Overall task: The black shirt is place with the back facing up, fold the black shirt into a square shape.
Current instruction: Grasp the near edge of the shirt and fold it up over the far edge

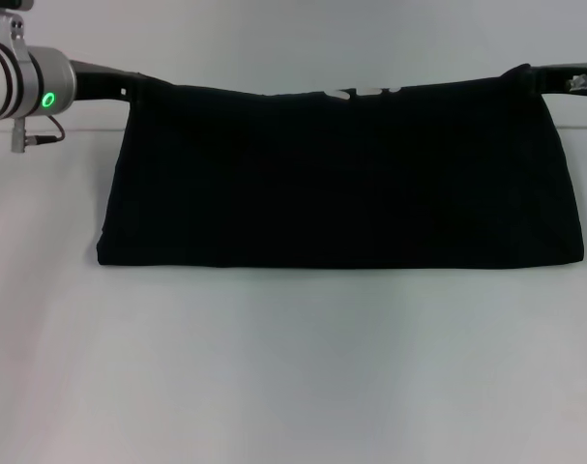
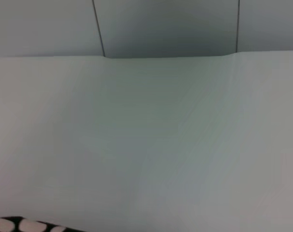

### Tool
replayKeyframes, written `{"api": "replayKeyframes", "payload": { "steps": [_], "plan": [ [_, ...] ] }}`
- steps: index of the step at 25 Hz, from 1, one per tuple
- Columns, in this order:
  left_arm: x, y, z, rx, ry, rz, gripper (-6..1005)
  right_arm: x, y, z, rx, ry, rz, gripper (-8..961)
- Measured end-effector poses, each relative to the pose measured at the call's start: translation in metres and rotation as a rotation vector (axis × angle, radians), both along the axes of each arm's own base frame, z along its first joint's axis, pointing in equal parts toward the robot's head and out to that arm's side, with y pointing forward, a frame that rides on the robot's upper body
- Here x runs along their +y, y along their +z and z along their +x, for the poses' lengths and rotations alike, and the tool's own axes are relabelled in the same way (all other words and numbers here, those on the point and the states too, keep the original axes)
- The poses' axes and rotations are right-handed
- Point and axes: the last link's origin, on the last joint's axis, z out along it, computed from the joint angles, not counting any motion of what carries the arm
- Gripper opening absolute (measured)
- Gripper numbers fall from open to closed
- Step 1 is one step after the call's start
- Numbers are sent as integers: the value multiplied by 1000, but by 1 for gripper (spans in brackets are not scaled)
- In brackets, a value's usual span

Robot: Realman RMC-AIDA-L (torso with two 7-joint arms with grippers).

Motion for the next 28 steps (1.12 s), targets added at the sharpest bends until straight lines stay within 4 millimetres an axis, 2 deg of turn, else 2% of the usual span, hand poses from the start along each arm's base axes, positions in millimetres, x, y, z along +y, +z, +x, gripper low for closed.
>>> {"api": "replayKeyframes", "payload": {
  "steps": [4,9,14,21,25,28],
  "plan": [
    [1,-4,0,-10,15,7,11,-1,-2,0,14,-7,-1,35],
    [0,-11,-1,-7,26,29,11,-2,-2,2,18,-9,-5,137],
    [-2,-18,-8,-7,52,40,166,-2,2,4,15,-12,8,291],
    [-8,-18,-14,-66,104,27,455,-4,15,4,84,-30,-10,513],
    [-22,-15,-20,-158,156,-61,649,-16,25,7,157,-36,-76,627],
    [-39,-11,-26,-220,198,-143,758,-28,27,10,182,-18,-134,695]
  ]
}}
